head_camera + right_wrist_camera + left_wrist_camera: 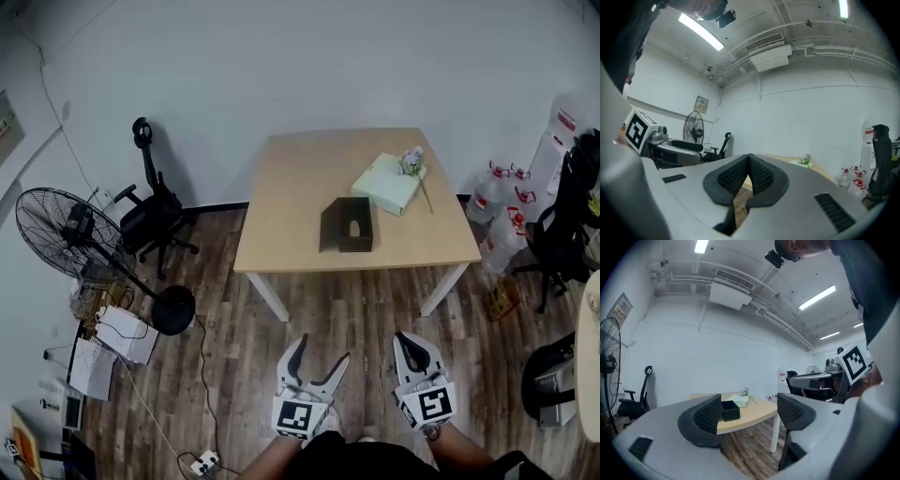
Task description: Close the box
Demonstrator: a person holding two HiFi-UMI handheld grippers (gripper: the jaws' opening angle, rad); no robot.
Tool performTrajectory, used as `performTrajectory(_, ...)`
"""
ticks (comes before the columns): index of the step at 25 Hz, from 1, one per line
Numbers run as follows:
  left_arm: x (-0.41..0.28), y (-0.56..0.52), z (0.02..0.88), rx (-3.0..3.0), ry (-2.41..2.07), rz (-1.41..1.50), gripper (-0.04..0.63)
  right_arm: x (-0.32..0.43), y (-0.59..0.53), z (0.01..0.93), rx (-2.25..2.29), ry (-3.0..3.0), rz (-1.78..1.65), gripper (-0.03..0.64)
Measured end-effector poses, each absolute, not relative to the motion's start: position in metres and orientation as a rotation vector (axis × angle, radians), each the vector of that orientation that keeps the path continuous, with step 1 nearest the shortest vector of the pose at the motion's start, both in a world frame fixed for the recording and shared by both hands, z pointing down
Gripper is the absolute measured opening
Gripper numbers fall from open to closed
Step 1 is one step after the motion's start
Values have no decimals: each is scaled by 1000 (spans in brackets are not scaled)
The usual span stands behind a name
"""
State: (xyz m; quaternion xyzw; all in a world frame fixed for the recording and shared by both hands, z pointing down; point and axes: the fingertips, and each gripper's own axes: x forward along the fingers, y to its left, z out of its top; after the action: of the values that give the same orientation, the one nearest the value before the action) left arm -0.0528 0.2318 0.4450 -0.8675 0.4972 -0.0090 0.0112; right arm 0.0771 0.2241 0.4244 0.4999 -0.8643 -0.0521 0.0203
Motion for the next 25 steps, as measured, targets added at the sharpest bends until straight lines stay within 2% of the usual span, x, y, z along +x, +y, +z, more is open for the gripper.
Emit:
performTrajectory(12, -105, 174, 454, -2726, 1491, -110, 368, 24, 169, 413, 1581, -2640, -239, 12)
performTrajectory(25, -102, 80, 490, -2745, 1526, -235, 354, 33, 68, 421, 1590, -2646, -216, 12)
